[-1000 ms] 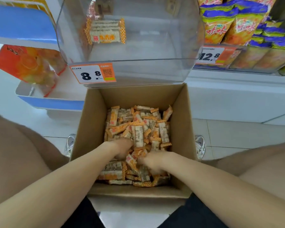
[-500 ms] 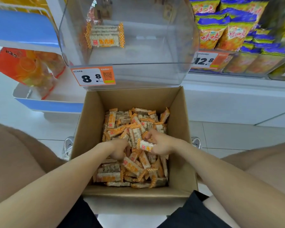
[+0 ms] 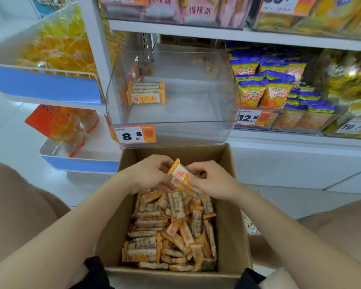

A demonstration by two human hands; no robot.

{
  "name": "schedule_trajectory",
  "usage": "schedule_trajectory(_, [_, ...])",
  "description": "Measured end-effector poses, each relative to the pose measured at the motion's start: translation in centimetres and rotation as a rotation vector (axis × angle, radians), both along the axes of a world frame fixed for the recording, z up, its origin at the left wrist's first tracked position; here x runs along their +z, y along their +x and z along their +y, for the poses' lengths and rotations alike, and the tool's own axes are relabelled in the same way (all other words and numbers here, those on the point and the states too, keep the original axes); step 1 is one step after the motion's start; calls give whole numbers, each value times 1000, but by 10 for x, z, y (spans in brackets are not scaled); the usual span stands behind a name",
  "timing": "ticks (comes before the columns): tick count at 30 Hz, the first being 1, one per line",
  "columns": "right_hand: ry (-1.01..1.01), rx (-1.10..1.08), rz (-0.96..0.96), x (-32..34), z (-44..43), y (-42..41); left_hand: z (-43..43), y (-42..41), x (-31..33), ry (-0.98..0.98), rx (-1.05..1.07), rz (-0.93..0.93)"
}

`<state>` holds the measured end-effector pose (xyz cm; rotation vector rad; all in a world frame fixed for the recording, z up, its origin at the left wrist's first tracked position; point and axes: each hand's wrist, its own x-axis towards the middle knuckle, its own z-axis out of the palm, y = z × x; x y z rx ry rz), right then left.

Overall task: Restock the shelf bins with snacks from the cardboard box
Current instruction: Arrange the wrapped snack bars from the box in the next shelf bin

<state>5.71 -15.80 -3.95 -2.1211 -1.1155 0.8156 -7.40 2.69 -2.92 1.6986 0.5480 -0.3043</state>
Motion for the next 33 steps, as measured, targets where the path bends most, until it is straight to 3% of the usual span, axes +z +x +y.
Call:
schedule_trajectory(6, [159,59,-193,35,0,-1,7,-14,63,19,11,-147])
schedule_trajectory(12, [288,149,-355,69,4,-7,7,-20,98,321,4,-376])
schedule_trajectory(15, [309,137,-355,88,10,-7,20,-22,118,287,62,-443])
schedule_trajectory(20, [232,166,-520,105,29,-2,45,-21,147,342,55,-527])
schedule_trajectory(24, [306,190,-549,116,58,-1,64,-18,152,353,148,-624])
schedule_trajectory(27, [350,156,-672,120,83,6,76,-16,146,392,236,-691])
schedule_trajectory(30, [310,99,-793,118,113,32,90,-15,132,711,406,-643])
schedule_trajectory(33, [105,122,-779,110,149,69,105,-17,120,849,508,-382])
